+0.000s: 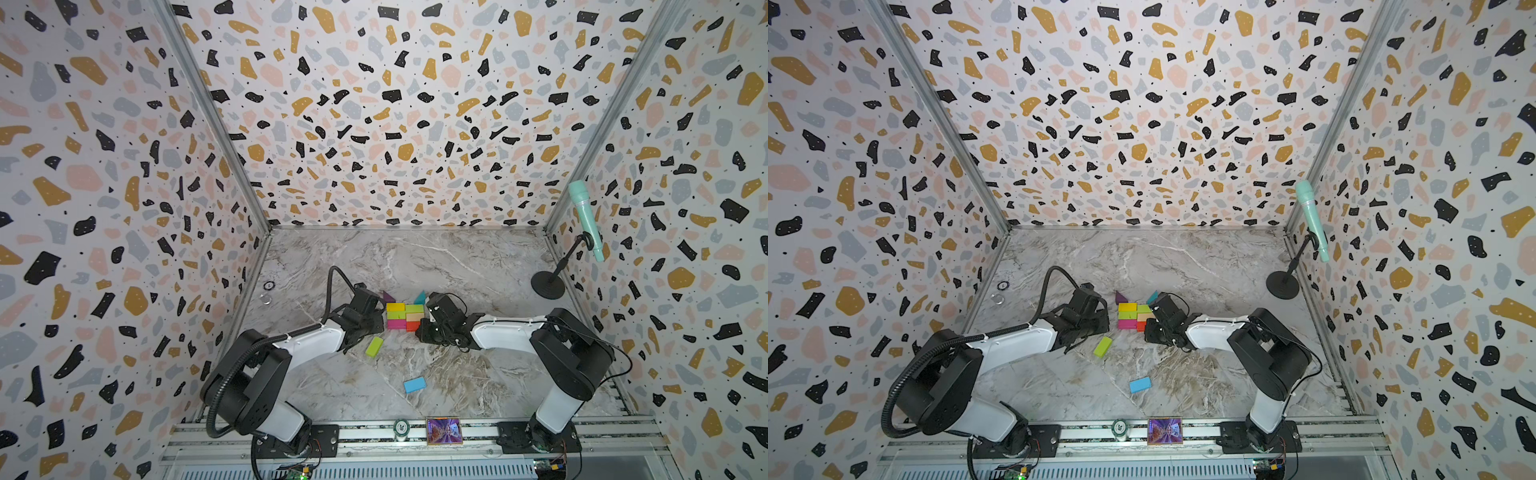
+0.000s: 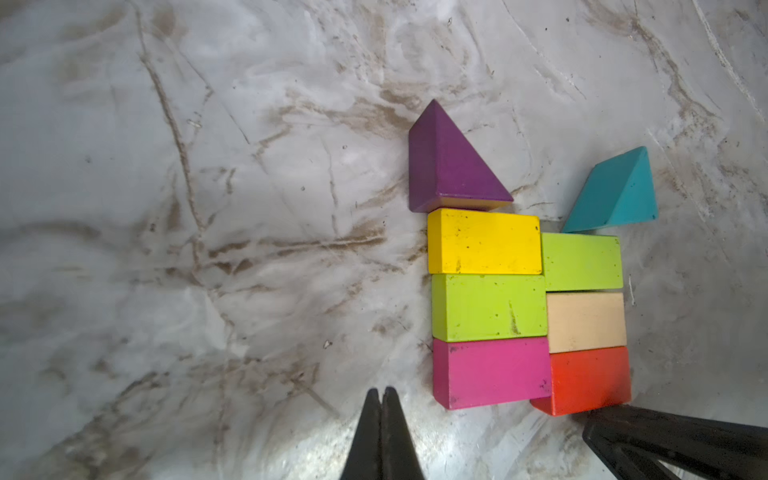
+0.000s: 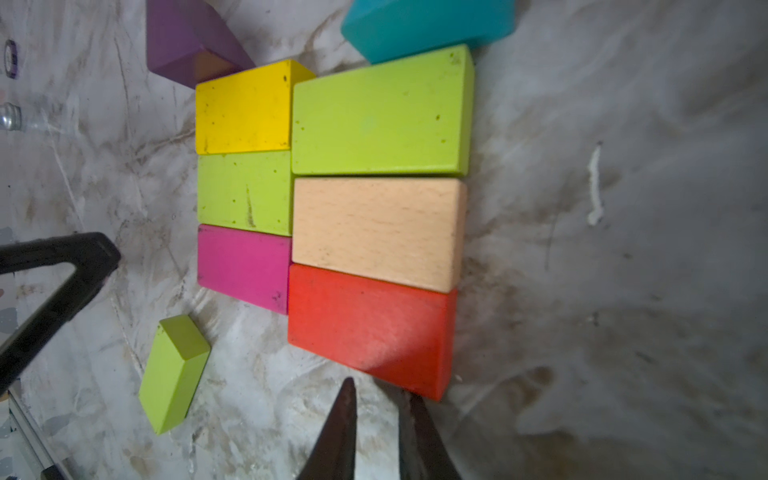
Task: Assemble a carrot with building blocks
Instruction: Adjust the building block at the center of the board.
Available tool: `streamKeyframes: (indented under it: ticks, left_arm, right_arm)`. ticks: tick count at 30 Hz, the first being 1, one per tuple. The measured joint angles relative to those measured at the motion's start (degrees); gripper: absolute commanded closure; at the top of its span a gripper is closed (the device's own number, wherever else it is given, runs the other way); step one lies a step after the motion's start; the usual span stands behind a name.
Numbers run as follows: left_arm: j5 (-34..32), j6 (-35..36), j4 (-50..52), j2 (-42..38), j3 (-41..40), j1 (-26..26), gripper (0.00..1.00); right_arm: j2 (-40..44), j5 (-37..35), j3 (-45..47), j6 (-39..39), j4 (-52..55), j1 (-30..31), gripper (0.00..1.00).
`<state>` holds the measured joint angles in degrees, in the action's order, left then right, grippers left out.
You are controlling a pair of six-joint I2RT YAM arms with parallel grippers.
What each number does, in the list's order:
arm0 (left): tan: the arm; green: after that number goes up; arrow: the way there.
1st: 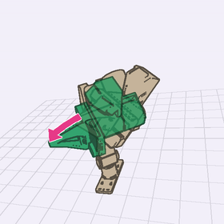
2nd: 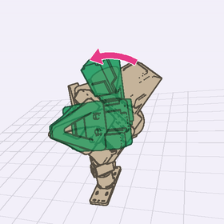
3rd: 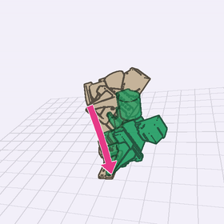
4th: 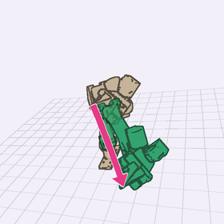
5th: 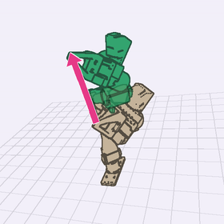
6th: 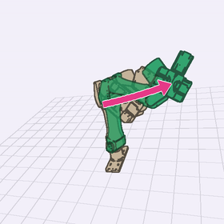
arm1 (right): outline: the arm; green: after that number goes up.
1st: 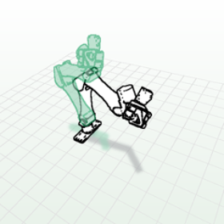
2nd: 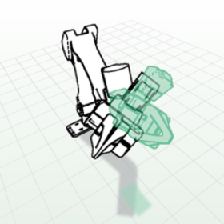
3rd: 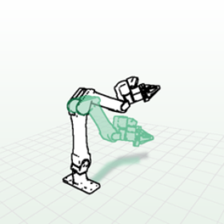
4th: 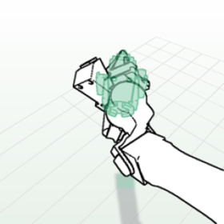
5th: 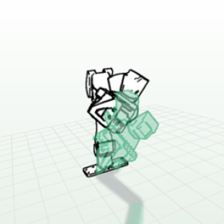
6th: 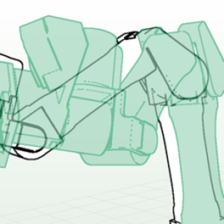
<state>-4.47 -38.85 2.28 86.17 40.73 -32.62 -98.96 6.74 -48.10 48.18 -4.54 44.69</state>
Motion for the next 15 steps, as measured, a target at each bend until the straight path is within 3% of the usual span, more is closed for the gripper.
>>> streamKeyframes:
  ticks: [15]
  left_arm:
    - [0.72, -0.44, -0.83, 0.46, 0.0, 0.0, 0.96]
  right_arm:
    - [-0.15, 0.46, -0.02, 0.0, -0.33, -0.24, 0.79]
